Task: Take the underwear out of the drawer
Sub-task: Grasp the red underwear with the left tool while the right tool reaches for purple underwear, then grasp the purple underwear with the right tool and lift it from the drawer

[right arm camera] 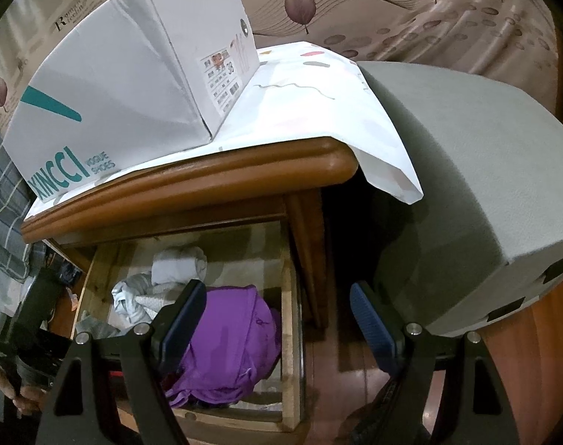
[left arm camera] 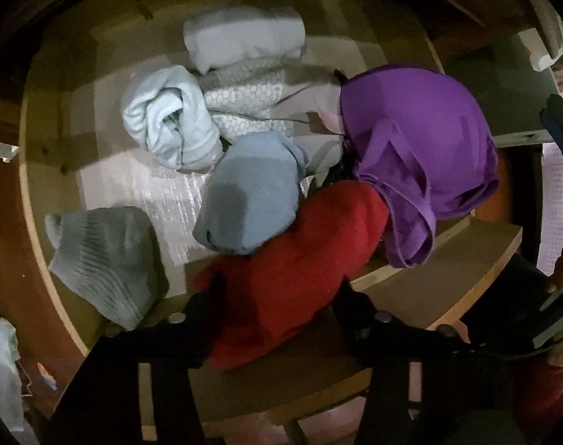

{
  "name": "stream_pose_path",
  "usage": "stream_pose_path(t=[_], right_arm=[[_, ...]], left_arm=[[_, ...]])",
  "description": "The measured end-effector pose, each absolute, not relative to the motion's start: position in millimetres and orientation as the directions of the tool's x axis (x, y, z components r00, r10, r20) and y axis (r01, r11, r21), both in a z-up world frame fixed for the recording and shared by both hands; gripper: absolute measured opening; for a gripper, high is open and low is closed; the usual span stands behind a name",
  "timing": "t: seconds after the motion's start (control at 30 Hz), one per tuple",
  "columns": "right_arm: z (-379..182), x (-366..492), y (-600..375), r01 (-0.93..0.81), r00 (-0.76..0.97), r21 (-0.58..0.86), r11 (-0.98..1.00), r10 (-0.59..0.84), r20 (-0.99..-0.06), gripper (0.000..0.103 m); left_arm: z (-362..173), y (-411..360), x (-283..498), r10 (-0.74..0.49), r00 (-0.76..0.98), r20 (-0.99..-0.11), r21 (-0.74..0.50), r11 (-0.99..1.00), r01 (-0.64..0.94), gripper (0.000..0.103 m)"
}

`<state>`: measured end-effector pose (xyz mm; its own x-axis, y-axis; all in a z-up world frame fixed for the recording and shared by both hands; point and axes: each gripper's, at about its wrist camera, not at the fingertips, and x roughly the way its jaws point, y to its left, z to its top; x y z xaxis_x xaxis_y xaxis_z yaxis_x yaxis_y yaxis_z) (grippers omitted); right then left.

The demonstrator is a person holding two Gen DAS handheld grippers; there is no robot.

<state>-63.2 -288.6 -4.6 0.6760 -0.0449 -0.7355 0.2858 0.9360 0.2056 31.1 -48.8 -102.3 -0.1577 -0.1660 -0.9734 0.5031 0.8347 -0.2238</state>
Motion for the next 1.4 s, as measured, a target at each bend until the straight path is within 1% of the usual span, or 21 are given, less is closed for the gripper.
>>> stream_pose_path(t=[0.07,0.13,0.37,0.57,0.63,0.73,0.8,0.9,0.97,1.07,1.2,1.33,1.37,1.4], right_arm=[[-5.3,-63.1,-287.7,0.285,0.673,0.2,0.937,-0.048,-0.738,0.082],[-5.9,-63.2,-287.4,0.286,0.673,0.199,0.937,-0.048,-0.738,0.082],[-6.6,-62.5,-286.3,0.281,0.67,0.2,0.939,-0.042,-0.741,0.082],[-8.5,-60.4,-280.7,0.255,0.664,0.193,0.948,-0.026,-0.747,0.082],[-11.0,-59.2,-278.8,0.24,0.657,0.195,0.951,-0.011,-0.754,0.082],[-19.0,-53.8,-276.2,0.211,0.63,0.249,0.945,0.063,-0.774,0.082],[-26.9,-50.1,-278.0,0.209,0.61,0.326,0.922,0.138,-0.781,0.082],[-43.2,-45.9,-287.7,0.244,0.568,0.481,0.842,0.278,-0.774,0.082],[-51.7,-46.8,-291.0,0.28,0.552,0.542,0.792,0.329,-0.766,0.082],[-63.3,-47.1,-292.8,0.347,0.482,0.518,0.782,0.324,-0.814,0.082],[-70.5,-43.7,-283.9,0.339,0.435,0.476,0.812,0.313,-0.844,0.082],[-86.5,-34.8,-276.4,0.35,0.366,0.448,0.822,0.32,-0.874,0.082],[-88.3,-32.1,-275.4,0.349,0.358,0.455,0.819,0.332,-0.873,0.085],[-87.3,-28.4,-273.7,0.345,0.36,0.449,0.824,0.326,-0.874,0.085]], left_arm=[[-97.9,-47.1,29.2,-0.164,-0.14,-0.976,-0.213,0.839,0.501,0.04],[-89.6,-44.2,24.9,-0.177,-0.124,-0.976,-0.215,0.841,0.497,0.039],[-51.8,-27.8,20.4,-0.296,-0.078,-0.952,-0.297,0.831,0.471,0.039],[-23.8,-15.8,29.7,-0.369,0.027,-0.929,-0.322,0.842,0.434,0.039],[-15.4,-8.5,32.6,-0.378,0.089,-0.921,-0.311,0.855,0.415,0.039],[-9.0,-1.4,33.1,-0.375,0.187,-0.908,-0.282,0.877,0.388,0.039],[-7.6,6.8,33.7,-0.389,0.231,-0.892,-0.291,0.884,0.365,0.04],[-12.3,12.8,30.8,-0.38,0.267,-0.886,-0.275,0.893,0.357,0.04],[-17.7,15.9,29.6,-0.367,0.284,-0.886,-0.261,0.9,0.35,0.04],[-26.6,24.1,30.3,-0.363,0.292,-0.885,-0.258,0.904,0.341,0.04],[-27.4,30.4,31.8,-0.353,0.31,-0.883,-0.242,0.907,0.343,0.04],[-24.3,35.8,30.6,-0.365,0.317,-0.875,-0.255,0.905,0.34,0.04],[-23.9,36.8,30.5,-0.365,0.319,-0.875,-0.255,0.906,0.338,0.04],[-23.8,38.7,30.6,-0.367,0.321,-0.873,-0.26,0.907,0.331,0.04]])
